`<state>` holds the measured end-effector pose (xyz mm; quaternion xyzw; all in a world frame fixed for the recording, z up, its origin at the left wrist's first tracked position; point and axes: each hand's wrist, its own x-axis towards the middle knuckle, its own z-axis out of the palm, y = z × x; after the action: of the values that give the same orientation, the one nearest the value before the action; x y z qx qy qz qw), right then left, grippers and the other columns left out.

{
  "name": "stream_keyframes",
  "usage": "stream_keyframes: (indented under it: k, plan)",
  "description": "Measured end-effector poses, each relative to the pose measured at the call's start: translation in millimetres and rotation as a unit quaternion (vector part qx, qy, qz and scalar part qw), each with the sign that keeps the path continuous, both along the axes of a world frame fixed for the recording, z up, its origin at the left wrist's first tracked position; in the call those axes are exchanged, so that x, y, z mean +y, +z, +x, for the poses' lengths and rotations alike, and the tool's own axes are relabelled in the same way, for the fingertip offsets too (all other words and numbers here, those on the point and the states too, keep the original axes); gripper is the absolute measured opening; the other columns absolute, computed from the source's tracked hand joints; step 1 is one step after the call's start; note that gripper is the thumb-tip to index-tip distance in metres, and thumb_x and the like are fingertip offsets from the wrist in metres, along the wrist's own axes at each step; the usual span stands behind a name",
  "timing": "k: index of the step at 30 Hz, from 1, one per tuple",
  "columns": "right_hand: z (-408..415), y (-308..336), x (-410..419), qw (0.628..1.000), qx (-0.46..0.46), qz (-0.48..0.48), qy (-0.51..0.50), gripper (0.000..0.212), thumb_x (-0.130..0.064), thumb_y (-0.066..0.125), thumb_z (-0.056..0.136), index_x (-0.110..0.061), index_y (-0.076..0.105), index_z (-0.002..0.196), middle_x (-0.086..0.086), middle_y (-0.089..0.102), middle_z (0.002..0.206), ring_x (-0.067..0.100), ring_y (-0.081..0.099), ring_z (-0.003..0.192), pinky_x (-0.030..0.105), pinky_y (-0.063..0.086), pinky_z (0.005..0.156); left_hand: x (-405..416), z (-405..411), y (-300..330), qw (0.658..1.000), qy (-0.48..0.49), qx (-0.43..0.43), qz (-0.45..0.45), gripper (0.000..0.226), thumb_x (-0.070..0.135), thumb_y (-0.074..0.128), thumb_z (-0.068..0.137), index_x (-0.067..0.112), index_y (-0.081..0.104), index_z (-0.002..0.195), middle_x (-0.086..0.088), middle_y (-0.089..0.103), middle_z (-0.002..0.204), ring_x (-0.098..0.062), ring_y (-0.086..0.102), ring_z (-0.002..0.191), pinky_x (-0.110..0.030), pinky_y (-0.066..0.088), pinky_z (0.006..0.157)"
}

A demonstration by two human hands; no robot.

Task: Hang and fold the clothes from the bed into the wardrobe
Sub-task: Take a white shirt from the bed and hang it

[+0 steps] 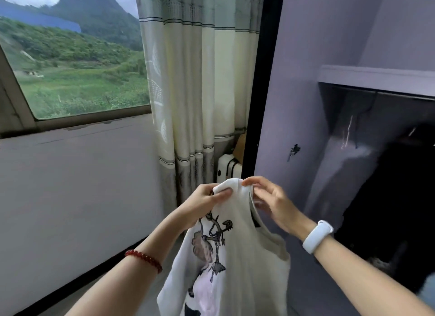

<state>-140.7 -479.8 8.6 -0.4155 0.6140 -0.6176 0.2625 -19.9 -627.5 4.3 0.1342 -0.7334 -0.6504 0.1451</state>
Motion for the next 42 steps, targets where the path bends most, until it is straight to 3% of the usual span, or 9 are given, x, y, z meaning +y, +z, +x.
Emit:
stream_keyframes:
  k: [4,8,10,14,18,26,31,36,42]
  plan:
    - [-0.7,-27.5,9.5,0.998,-0.013,0.054,0.030,0.034,-0.025,0.058,0.087,-0.022,0.049,0.120,0.000,0.064,0.101,-0.003,0.062,0.075,0.012,0.047,0.063,6.8,-9.8,4.9,0.999,0.015,0.033,0.019,0.016,0.018,0.054,0.094,0.009,0.067,0.094,-0.012,0.067,0.087,-0.026,0.063,0.084,-0.046,0.050,0.085]
    - [-6.8,-62.3,0.5,0.952,0.179,0.245,0.033,0.019,-0.027,0.060,0.087,-0.010,0.060,0.095,0.008,0.067,0.099,0.014,0.060,0.092,0.035,0.051,0.084,9.2,-12.1,15.4,0.997,0.024,0.065,0.036,0.015,0.019,0.053,0.093,0.013,0.066,0.092,-0.007,0.065,0.081,-0.022,0.060,0.080,-0.040,0.048,0.079]
    - [-17.4,-70.8,1.3,0.934,0.216,0.285,0.008,0.029,-0.030,0.051,0.094,-0.003,0.060,0.094,0.013,0.067,0.095,0.011,0.054,0.082,0.031,0.045,0.074,4.2,-9.2,20.9,0.995,0.036,0.082,0.042,0.015,0.021,0.053,0.093,0.012,0.064,0.094,-0.009,0.063,0.084,-0.024,0.059,0.082,-0.043,0.047,0.081]
    - [-31.7,-55.6,11.9,0.936,0.243,0.240,-0.088,0.026,-0.018,0.051,0.095,-0.012,0.051,0.069,-0.003,0.049,0.064,0.008,0.038,0.060,0.017,0.030,0.054,-18.0,10.8,19.7,0.991,0.062,0.091,0.078,0.024,0.025,0.061,0.088,0.005,0.061,0.102,-0.012,0.068,0.090,-0.027,0.064,0.085,-0.044,0.053,0.083]
    - [-44.0,-35.0,10.8,0.951,0.222,0.116,-0.181,0.014,-0.004,0.061,0.087,-0.015,0.061,0.079,-0.008,0.058,0.070,-0.003,0.050,0.062,0.012,0.037,0.060,-35.5,31.1,3.4,0.989,0.074,0.064,0.110,0.020,0.012,0.060,0.088,0.005,0.061,0.106,-0.011,0.070,0.091,-0.022,0.067,0.081,-0.033,0.057,0.075]
    - [-54.7,-14.5,19.2,0.935,0.177,0.004,-0.307,0.013,-0.009,0.058,0.090,0.003,0.059,0.082,0.005,0.056,0.070,0.010,0.046,0.064,0.012,0.037,0.059,-33.1,20.0,1.4,0.993,0.079,0.035,-0.075,0.033,0.021,0.073,0.081,-0.007,0.059,0.091,-0.011,0.057,0.076,-0.019,0.054,0.071,-0.036,0.045,0.067]
    - [-73.9,-1.9,49.6,0.910,0.184,0.008,-0.372,0.017,-0.010,0.053,0.093,0.001,0.057,0.081,0.003,0.053,0.069,0.005,0.046,0.063,0.011,0.036,0.060,-8.6,-25.9,16.5,0.985,0.054,0.069,-0.150,0.026,0.012,0.071,0.081,0.008,0.050,0.066,0.012,0.042,0.053,-0.006,0.035,0.052,-0.018,0.028,0.049]
    - [-112.3,4.7,92.5,0.891,0.164,0.028,-0.423,0.023,-0.011,0.053,0.092,-0.006,0.050,0.070,0.001,0.049,0.066,0.010,0.043,0.062,0.016,0.035,0.057,30.7,-84.7,25.5,0.979,0.058,0.096,-0.170,0.046,0.030,0.066,0.085,0.016,0.029,0.060,0.009,0.024,0.054,-0.006,0.020,0.047,-0.020,0.017,0.045]
    - [-181.9,-5.9,136.5,0.894,0.103,0.065,-0.431,0.035,-0.010,0.052,0.091,-0.018,0.038,0.060,-0.003,0.043,0.066,0.011,0.041,0.065,0.026,0.034,0.064,75.8,-170.1,11.1,0.984,0.082,0.100,-0.121,0.044,0.029,0.061,0.089,0.016,0.031,0.060,0.012,0.026,0.050,-0.007,0.022,0.047,-0.024,0.019,0.047]
